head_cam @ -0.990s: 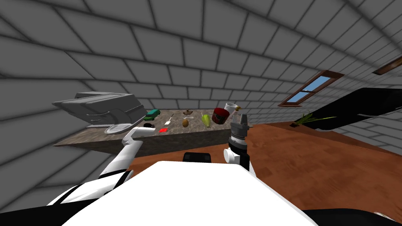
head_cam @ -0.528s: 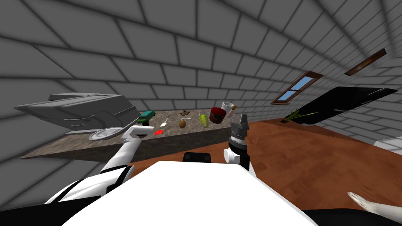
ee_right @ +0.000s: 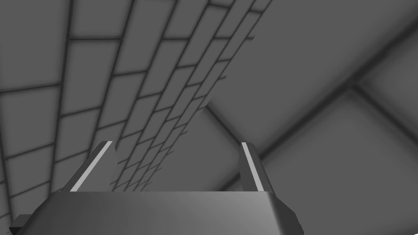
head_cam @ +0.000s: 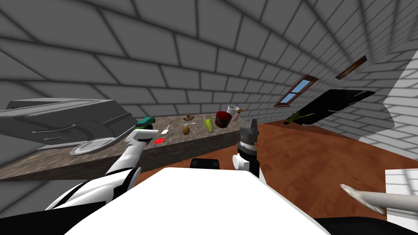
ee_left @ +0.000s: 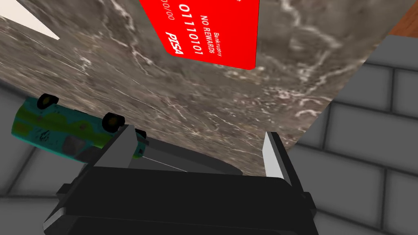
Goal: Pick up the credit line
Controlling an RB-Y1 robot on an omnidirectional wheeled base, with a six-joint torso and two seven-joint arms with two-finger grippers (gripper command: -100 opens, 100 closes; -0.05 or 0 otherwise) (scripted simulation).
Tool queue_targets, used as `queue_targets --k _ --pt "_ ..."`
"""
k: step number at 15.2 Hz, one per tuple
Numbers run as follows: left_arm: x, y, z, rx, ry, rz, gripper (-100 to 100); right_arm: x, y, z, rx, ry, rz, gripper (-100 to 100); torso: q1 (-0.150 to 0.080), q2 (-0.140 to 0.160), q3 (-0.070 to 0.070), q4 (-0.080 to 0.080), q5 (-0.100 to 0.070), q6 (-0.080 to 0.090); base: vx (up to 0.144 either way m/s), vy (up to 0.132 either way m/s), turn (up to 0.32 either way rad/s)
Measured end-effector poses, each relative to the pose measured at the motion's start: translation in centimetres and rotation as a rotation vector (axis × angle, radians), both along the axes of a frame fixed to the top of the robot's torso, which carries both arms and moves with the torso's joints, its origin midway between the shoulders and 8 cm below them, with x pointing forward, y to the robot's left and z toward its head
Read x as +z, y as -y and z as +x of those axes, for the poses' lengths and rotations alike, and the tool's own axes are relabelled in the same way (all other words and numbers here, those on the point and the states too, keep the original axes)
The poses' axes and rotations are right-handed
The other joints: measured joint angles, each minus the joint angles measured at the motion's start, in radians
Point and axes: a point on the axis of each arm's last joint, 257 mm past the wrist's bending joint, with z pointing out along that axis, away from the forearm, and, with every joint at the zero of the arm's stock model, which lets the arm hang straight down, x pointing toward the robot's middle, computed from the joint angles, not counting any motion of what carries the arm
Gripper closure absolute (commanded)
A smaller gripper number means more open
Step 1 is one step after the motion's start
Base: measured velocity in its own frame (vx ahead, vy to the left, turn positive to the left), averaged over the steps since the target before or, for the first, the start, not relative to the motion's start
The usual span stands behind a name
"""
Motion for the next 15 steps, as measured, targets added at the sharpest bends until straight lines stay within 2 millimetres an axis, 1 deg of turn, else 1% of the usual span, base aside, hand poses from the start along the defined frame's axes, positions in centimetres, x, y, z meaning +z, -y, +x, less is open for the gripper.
queue_targets --k 8,12,15 --pt "-0.7 -0.3 -3.8 0.137 -0.115 -0.071 -100 0.0 0.0 0.0 0.000 0.000 0.000 0 0.000 0.000 0.000 0.000 0.000 0.000 0.017 -0.022 -0.104" --pt "-1.0 0.0 -5.6 0.194 -0.165 -0.107 -100 0.0 0.0 0.0 0.000 0.000 0.000 0 0.000 0.000 0.000 0.000 0.000 0.000 0.015 -0.017 -0.087" --pt "-1.2 0.5 -6.5 0.229 -0.196 -0.132 -100 0.0 0.0 0.0 0.000 0.000 0.000 0 0.000 0.001 0.000 0.000 0.000 0.000 0.013 -0.014 -0.089"
